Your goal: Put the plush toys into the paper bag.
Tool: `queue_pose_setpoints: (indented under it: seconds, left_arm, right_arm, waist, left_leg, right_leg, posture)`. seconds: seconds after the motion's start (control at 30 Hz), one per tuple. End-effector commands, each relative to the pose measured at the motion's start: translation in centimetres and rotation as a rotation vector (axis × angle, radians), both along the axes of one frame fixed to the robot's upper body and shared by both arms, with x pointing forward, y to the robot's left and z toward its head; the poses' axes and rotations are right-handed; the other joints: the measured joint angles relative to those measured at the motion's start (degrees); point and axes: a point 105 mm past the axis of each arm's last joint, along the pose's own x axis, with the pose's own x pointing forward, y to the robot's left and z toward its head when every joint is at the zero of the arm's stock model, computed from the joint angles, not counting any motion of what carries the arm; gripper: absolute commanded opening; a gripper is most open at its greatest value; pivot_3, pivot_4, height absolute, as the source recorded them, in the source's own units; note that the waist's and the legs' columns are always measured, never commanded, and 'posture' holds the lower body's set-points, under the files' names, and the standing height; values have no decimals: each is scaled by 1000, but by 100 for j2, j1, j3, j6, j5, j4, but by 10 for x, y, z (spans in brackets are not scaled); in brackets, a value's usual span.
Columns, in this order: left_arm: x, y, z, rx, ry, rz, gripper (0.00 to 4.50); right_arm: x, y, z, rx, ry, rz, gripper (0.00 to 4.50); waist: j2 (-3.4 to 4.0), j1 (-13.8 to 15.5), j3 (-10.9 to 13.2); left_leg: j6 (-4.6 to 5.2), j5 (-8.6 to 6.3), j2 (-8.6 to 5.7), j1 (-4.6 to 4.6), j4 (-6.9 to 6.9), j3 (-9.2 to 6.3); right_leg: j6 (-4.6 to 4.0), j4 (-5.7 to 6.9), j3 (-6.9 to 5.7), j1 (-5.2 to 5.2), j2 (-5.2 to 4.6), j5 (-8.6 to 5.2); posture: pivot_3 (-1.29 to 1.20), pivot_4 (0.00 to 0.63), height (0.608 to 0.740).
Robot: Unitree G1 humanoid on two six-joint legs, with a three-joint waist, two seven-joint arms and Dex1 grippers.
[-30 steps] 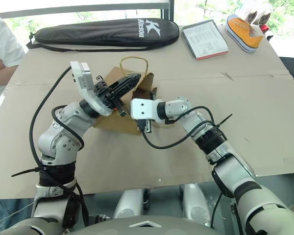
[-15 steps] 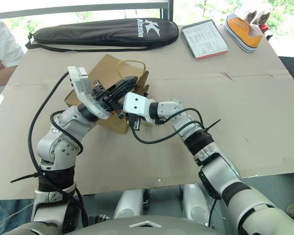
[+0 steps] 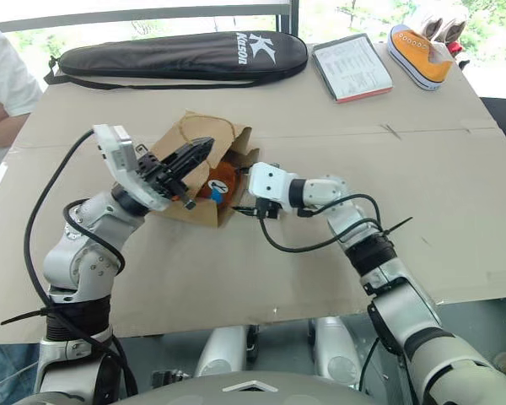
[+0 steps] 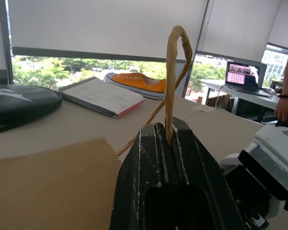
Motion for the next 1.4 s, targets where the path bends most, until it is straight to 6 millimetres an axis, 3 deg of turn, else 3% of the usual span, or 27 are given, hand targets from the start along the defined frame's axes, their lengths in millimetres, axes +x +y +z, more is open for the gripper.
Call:
queue_pose_setpoints:
  seconds: [0.03, 0.2, 0.33, 0.57, 0.83, 1.1, 1.27, 1.4]
  left_arm:
    - [1, 9, 16, -46, -70, 9, 0]
    - [-1, 10, 37, -158, -115, -51, 0]
    - [0, 9, 60, -273, -150, -116, 0]
    - [1, 6, 71, -295, -166, -147, 0]
    - [0, 2, 72, -293, -165, -157, 0]
    - [-3, 1, 69, -283, -163, -152, 0]
    - [-5, 0, 70, -285, -166, -157, 0]
    - [-12, -3, 68, -275, -161, -182, 0]
  right_arm:
    - [-10, -9, 33, 97, -9, -44, 3811]
    - [-12, -40, 40, 155, 116, -206, 3811]
    - [-22, -80, 28, 330, 479, -419, 3811]
    - [-54, -103, 31, 500, 753, -444, 3811]
    - [-60, -105, 41, 647, 853, -429, 3811]
    - [-62, -109, 31, 642, 917, -456, 3811]
    - [-46, -99, 17, 650, 982, -501, 3811]
    - [-30, -83, 28, 759, 1029, -430, 3811]
  waist:
    - [0, -1, 0]
    - [-3, 20, -1]
    - [-7, 83, -3]
    - [-5, -12, -2]
    - [-5, -4, -2]
    - [-5, -6, -2]
    - [-5, -15, -2]
    - [-3, -37, 0]
  left_leg:
    - [0, 0, 0, 0, 0, -1]
    - [0, 0, -1, -2, 3, 1]
    - [0, 0, -1, -6, 4, -5]
    - [0, 0, -1, 1, 2, -4]
    - [0, 0, -1, -4, 2, -7]
    - [0, 0, -2, -5, 2, -8]
    - [1, 0, -2, -4, 1, -8]
    - [1, 0, -1, -4, -1, -8]
  right_leg:
    - [0, 0, -1, 0, 1, 0]
    - [0, -2, -1, 2, -2, 0]
    - [0, -4, -7, 4, -3, 0]
    - [0, -2, 0, 4, 2, 0]
    - [0, -5, -2, 4, 2, 0]
    - [0, -8, -3, 4, 2, -1]
    - [-2, -9, -3, 4, 2, -2]
    - [0, -8, -1, 2, 4, -1]
  posture:
    - [0, 150, 740]
    - [0, 150, 740]
    - [0, 150, 740]
    - [0, 150, 740]
    - [0, 150, 740]
    - [0, 150, 740]
    - [0, 150, 740]
    - [0, 150, 740]
